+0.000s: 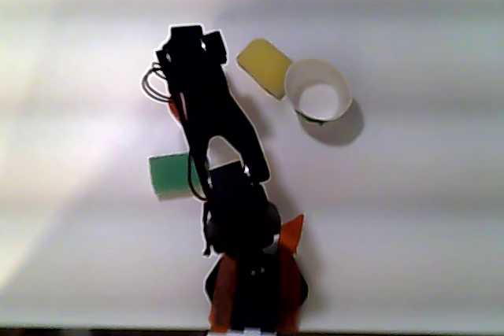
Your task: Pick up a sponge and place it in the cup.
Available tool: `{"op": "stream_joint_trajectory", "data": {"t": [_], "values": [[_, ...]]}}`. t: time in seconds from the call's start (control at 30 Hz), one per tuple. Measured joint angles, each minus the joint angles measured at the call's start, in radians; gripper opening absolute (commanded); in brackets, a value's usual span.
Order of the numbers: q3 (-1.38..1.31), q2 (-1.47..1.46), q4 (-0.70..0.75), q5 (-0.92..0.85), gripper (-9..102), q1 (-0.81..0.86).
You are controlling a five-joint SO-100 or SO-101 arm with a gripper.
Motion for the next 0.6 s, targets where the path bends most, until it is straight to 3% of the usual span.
{"op": "stream_joint_trajectory", "data": {"t": [0.6], "values": [[0.166, -0.017, -0.183, -0.048, 44, 0.029]]}}
